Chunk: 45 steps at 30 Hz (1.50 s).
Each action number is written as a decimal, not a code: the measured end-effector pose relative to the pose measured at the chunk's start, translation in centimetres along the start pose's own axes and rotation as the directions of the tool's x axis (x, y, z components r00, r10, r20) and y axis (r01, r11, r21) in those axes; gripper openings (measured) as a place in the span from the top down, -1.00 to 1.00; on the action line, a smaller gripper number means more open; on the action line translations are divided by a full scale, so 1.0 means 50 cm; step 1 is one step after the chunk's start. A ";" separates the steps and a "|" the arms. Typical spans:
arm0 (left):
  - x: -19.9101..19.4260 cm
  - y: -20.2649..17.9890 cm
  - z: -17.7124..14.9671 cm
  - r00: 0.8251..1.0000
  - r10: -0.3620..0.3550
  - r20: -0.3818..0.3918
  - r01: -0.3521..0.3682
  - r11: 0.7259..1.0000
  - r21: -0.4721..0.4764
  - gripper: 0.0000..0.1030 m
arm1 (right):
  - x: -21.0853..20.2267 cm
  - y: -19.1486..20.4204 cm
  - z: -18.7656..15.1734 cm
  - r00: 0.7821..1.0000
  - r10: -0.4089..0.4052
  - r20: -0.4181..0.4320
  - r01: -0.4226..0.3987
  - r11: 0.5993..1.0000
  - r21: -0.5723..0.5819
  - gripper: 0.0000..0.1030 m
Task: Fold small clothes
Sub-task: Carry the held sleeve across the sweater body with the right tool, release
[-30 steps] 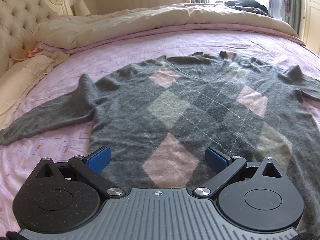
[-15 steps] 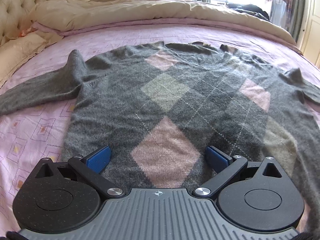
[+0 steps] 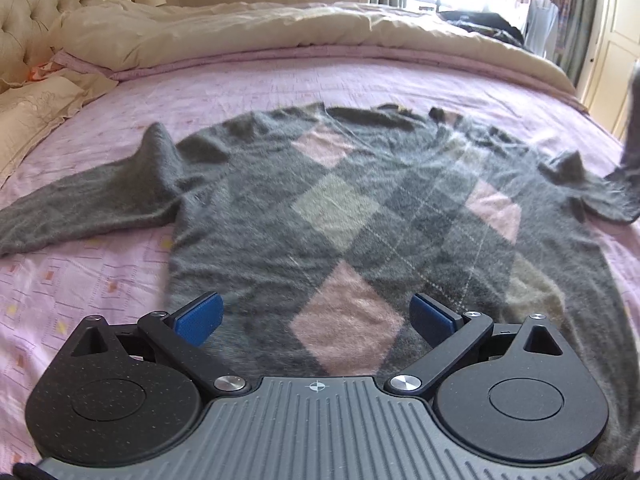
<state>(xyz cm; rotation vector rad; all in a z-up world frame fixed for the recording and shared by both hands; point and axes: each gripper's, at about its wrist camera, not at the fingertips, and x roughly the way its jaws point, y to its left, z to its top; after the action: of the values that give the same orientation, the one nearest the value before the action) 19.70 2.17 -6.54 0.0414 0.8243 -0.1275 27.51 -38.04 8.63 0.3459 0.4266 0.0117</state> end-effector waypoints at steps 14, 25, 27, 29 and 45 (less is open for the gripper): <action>-0.045 0.153 0.004 1.000 0.014 0.014 -0.013 0.996 -0.084 -0.96 | 0.229 0.406 -0.278 0.904 0.293 -0.312 -0.345 0.930 -0.125 0.80; -0.033 0.202 0.017 1.000 -0.007 0.018 0.008 0.995 -0.103 -0.96 | 0.198 0.393 -0.409 0.905 0.285 -0.316 -0.343 0.928 -0.146 0.62; -0.027 0.197 0.031 0.999 -0.016 0.028 0.018 0.996 -0.092 -0.96 | 0.175 0.359 -0.409 0.925 0.248 -0.287 -0.303 0.938 -0.167 0.61; -0.016 0.189 0.049 0.999 -0.033 0.035 0.036 0.995 -0.088 -0.96 | 0.153 0.330 -0.413 0.947 0.194 -0.256 -0.249 0.947 -0.204 0.47; 0.140 -0.001 0.146 0.996 0.022 0.084 -0.035 0.986 0.161 -0.93 | 0.072 0.203 -0.511 0.977 0.061 -0.202 -0.106 0.971 -0.216 0.09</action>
<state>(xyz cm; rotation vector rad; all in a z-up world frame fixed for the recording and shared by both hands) 29.71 0.81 -6.74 0.2002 0.7297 -0.1681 21.01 -19.84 -11.23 0.1376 0.5982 0.1772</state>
